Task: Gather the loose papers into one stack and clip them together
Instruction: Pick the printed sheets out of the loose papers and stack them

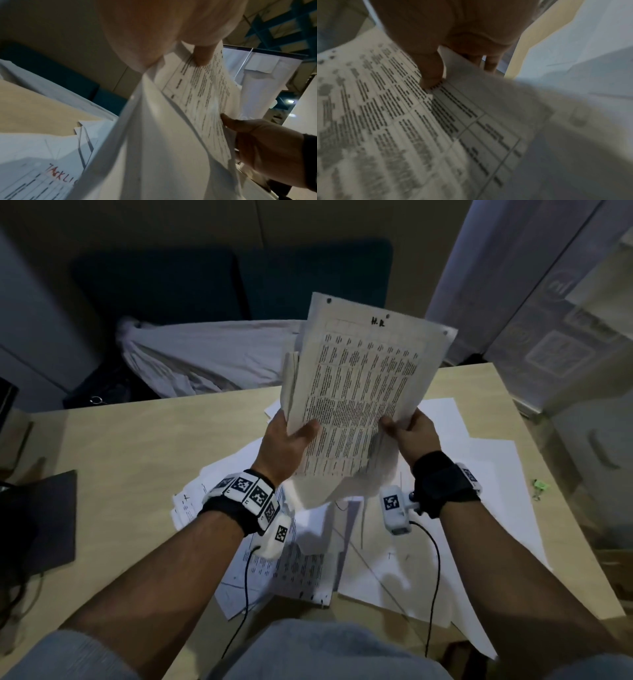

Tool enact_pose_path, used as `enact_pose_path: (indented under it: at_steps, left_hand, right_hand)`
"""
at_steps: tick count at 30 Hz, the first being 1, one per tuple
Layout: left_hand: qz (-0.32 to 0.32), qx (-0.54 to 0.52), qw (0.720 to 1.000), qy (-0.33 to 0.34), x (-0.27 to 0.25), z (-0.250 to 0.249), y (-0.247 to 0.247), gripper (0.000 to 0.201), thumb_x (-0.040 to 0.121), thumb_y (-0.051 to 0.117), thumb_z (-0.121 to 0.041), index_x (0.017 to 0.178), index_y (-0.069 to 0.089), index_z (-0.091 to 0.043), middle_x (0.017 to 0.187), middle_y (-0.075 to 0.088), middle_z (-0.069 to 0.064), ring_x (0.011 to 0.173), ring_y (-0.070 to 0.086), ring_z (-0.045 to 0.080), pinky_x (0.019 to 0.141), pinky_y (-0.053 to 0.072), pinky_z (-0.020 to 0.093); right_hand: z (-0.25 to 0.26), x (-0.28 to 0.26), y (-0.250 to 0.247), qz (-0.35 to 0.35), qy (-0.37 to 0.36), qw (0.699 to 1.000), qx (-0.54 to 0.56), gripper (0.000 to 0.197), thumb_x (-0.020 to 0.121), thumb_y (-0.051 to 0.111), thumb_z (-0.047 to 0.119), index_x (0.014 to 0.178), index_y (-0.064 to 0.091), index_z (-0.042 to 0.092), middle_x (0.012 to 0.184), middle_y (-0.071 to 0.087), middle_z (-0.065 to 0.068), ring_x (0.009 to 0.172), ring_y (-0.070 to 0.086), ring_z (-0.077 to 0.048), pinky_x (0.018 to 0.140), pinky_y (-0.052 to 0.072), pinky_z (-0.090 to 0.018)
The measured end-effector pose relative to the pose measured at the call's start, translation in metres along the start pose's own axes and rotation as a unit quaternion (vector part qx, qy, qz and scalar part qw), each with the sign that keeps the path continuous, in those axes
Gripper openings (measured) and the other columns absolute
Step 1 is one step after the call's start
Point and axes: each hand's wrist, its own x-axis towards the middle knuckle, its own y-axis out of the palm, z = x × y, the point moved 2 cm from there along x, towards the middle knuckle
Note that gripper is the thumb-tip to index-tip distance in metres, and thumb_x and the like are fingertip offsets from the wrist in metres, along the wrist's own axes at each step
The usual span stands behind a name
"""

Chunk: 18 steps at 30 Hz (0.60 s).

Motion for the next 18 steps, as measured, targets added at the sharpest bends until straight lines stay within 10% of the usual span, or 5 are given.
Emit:
enact_pose_path:
  at_steps: [3, 6, 11, 18]
  left_hand:
    - [0.002, -0.026, 0.999, 0.046, 0.002, -0.007, 0.000, 0.038, 0.091, 0.053, -0.041, 0.117, 0.053, -0.012, 0.101, 0.063, 0.002, 0.090, 0.063, 0.006, 0.080, 0.054, 0.023]
    - [-0.019, -0.060, 0.996, -0.065, 0.006, 0.016, -0.001, 0.032, 0.100, 0.029, -0.043, 0.111, 0.053, -0.026, 0.108, 0.060, 0.005, 0.090, 0.061, 0.015, 0.077, 0.050, 0.034]
    - [0.041, 0.318, 0.908, -0.268, -0.012, 0.097, -0.009, 0.044, 0.089, 0.059, -0.032, 0.122, 0.054, -0.004, 0.119, 0.063, 0.012, 0.117, 0.057, 0.030, 0.094, 0.042, 0.030]
    - [0.079, 0.317, 0.883, -0.338, -0.034, 0.125, 0.021, 0.073, 0.075, 0.079, -0.030, 0.130, 0.040, -0.001, 0.130, 0.055, 0.016, 0.119, 0.054, 0.032, 0.094, 0.045, 0.035]
  right_hand:
    - [0.007, 0.000, -0.007, -0.072, -0.005, 0.994, 0.088, 0.018, 0.082, 0.070, 0.013, 0.100, 0.065, 0.012, 0.098, 0.067, -0.008, 0.091, 0.061, -0.022, 0.085, 0.052, -0.041]
    - [0.007, 0.006, -0.023, -0.125, -0.004, 0.978, 0.170, 0.030, 0.081, 0.068, 0.013, 0.111, 0.063, 0.013, 0.108, 0.067, -0.010, 0.103, 0.063, -0.030, 0.092, 0.052, -0.046]
    - [-0.011, 0.001, -0.062, -0.166, 0.027, 0.980, 0.105, 0.049, 0.086, 0.067, 0.015, 0.132, 0.050, 0.006, 0.128, 0.060, -0.010, 0.118, 0.057, -0.027, 0.104, 0.044, -0.044]
    - [-0.047, -0.044, -0.093, -0.154, 0.121, 0.978, -0.066, 0.051, 0.094, 0.054, 0.010, 0.142, 0.037, 0.015, 0.135, 0.052, -0.008, 0.122, 0.049, -0.029, 0.090, 0.037, -0.026]
